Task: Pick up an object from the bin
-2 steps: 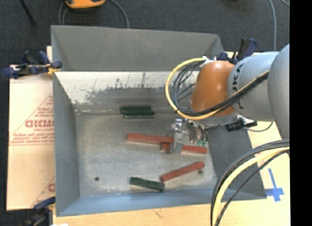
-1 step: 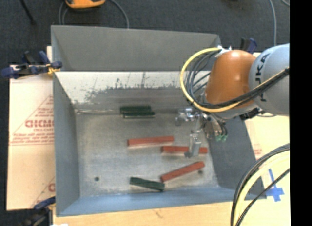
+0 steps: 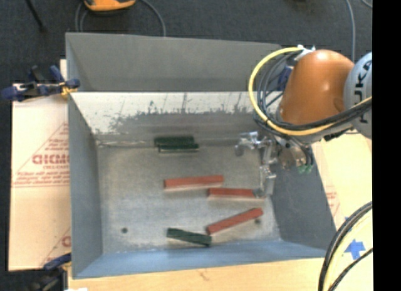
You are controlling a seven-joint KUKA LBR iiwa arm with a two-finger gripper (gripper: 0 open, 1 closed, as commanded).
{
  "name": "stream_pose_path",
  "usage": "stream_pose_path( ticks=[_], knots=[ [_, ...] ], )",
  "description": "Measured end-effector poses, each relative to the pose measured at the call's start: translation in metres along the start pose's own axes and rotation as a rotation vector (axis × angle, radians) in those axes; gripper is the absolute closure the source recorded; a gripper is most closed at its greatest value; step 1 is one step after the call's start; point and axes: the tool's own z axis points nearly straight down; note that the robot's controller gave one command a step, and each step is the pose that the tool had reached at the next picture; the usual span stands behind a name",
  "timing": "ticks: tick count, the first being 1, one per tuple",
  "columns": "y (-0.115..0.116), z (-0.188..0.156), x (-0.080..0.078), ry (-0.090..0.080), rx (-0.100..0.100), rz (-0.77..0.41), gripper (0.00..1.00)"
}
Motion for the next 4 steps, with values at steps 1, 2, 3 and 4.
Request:
stream_pose_path(
  ticks=[1, 2, 3, 4],
  knots=[
    [-0.003, 0.047, 0.012, -0.008, 0.0, 0.065, 0.0],
    [-0.023, 0.108, -0.018, -0.004, 0.001, -0.18, 1.0],
    [-0.023, 0.108, -0.018, -0.004, 0.001, -0.18, 1.0],
    [-0.023, 0.108, -0.018, -0.004, 0.001, -0.18, 1.0]
  ],
)
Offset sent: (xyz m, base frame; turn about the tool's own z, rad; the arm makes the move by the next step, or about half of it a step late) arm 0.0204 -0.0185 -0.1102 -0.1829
